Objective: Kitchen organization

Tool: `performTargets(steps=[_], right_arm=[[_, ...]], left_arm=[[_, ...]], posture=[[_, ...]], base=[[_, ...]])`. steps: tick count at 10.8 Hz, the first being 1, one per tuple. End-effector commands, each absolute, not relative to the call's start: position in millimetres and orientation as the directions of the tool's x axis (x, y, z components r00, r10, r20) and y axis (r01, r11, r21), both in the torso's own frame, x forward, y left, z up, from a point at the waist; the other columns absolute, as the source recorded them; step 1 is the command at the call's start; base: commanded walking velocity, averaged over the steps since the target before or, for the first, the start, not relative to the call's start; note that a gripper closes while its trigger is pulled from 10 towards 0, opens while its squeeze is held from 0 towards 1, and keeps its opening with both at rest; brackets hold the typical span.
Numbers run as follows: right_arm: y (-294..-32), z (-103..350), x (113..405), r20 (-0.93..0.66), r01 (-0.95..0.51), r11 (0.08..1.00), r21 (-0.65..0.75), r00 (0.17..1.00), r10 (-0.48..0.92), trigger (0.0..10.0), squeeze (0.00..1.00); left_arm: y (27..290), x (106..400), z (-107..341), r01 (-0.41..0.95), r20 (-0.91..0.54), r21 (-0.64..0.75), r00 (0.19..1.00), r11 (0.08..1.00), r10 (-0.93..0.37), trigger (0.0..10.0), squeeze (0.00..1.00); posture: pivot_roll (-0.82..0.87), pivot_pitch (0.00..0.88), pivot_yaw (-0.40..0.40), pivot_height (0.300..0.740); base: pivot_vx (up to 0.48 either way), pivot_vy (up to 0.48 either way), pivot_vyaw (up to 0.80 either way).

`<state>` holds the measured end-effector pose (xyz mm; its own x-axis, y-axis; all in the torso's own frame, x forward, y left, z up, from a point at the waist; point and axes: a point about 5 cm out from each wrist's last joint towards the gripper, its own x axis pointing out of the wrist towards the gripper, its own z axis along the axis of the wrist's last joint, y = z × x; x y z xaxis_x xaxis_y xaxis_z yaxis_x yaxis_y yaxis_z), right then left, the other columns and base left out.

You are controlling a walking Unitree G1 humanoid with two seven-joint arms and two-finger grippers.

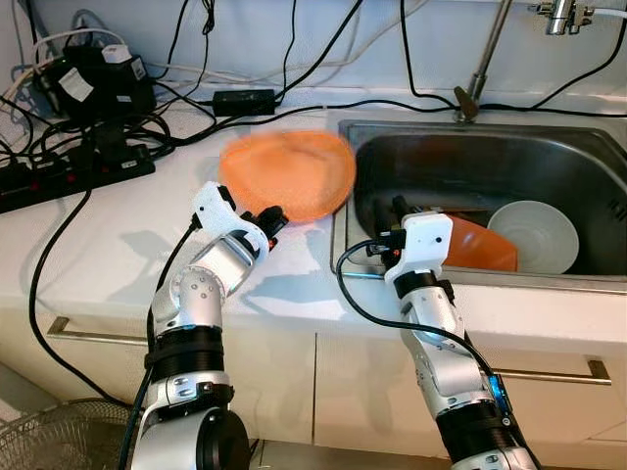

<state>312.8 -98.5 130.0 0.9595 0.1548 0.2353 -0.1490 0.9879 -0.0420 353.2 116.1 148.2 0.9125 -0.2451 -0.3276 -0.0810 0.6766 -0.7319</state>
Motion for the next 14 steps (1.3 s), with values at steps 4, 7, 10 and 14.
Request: performTargets(steps=[4,7,10,14], right_arm=[[-97,125,315,0.199,-0.158,0.986,-0.058,0.966,0.166,10.0,0.00],[-97,124,315,0.195,-0.159,0.986,-0.058,0.966,0.167,10.0,0.00],[-97,125,317,0.198,-0.154,0.986,-0.058,0.966,0.163,10.0,0.00],[-98,125,318,0.199,-0.149,0.987,-0.058,0.967,0.157,10.0,0.00]], left_arm=[[116,348,132,-0.142,-0.367,-0.714,0.910,0.686,-0.193,0.0,0.00],[115,349,147,-0.095,-0.221,-0.830,0.961,0.550,-0.167,0.0,0.00],[111,347,154,-0.058,-0.146,-0.893,0.975,0.446,-0.165,0.0,0.00],[110,346,172,0.045,-0.033,-0.911,0.983,0.410,-0.181,9.9,0.00]], posture=[[0.09,0.000,0.054,0.740],[0.10,0.000,0.051,0.740],[0.09,0.000,0.050,0.740],[0.10,0.000,0.048,0.740]], base=[[0.000,0.000,0.00],[0.000,0.000,0.00],[0.000,0.000,0.00],[0.000,0.000,0.00]])
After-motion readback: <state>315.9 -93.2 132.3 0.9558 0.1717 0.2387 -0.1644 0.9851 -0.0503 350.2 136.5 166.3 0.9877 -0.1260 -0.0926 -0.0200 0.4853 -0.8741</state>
